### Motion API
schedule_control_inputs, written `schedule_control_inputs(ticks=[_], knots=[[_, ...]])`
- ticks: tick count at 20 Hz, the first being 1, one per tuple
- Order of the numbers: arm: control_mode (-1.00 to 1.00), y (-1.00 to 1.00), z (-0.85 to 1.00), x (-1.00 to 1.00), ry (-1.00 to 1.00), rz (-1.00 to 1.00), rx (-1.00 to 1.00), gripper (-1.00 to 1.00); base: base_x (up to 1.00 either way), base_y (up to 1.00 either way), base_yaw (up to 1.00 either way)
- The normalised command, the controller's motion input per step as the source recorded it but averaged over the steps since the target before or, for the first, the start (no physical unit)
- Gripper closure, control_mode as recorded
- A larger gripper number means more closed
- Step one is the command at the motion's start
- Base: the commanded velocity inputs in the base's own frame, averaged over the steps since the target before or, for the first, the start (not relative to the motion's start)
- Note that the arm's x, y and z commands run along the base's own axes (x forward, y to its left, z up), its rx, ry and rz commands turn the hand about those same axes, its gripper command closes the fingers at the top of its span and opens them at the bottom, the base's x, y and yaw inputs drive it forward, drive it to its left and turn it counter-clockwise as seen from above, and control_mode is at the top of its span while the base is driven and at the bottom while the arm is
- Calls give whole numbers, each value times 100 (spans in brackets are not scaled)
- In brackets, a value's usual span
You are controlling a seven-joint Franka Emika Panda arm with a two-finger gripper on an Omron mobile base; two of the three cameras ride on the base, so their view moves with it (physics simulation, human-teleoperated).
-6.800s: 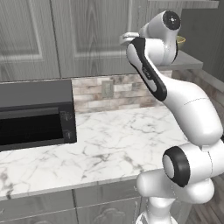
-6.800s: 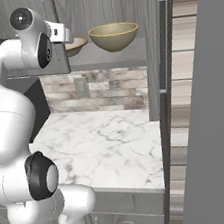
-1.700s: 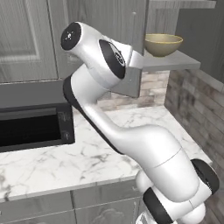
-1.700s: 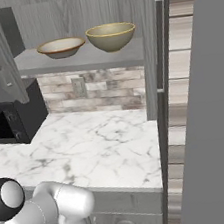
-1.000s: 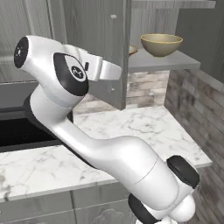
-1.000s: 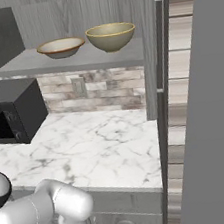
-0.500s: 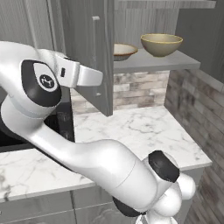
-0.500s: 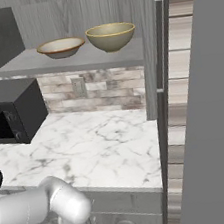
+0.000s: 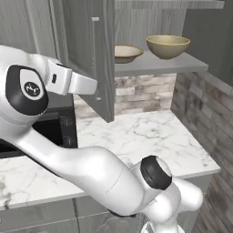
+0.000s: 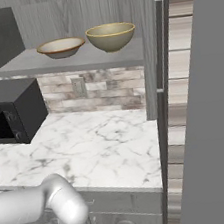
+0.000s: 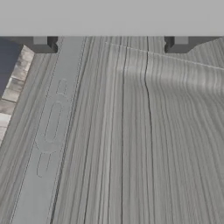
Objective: Move the bowls from the cabinet to the plates on the dining table.
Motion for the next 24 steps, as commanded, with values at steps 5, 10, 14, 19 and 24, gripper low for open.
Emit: schedule_control_inputs(ticks=[5, 10, 14, 19, 24], knots=[[-100, 0, 0, -40, -12, 3, -1, -100, 0, 0, 0], [-100, -4, 0, -51, -4, 5, -3, -100, 0, 0, 0], [-100, -20, -9, -41, 1, 13, -8, -100, 0, 0, 0], [-100, -35, -12, -38, 0, 17, -7, -100, 0, 0, 0], [-100, -51, -11, -34, 0, 21, -5, -100, 0, 0, 0]])
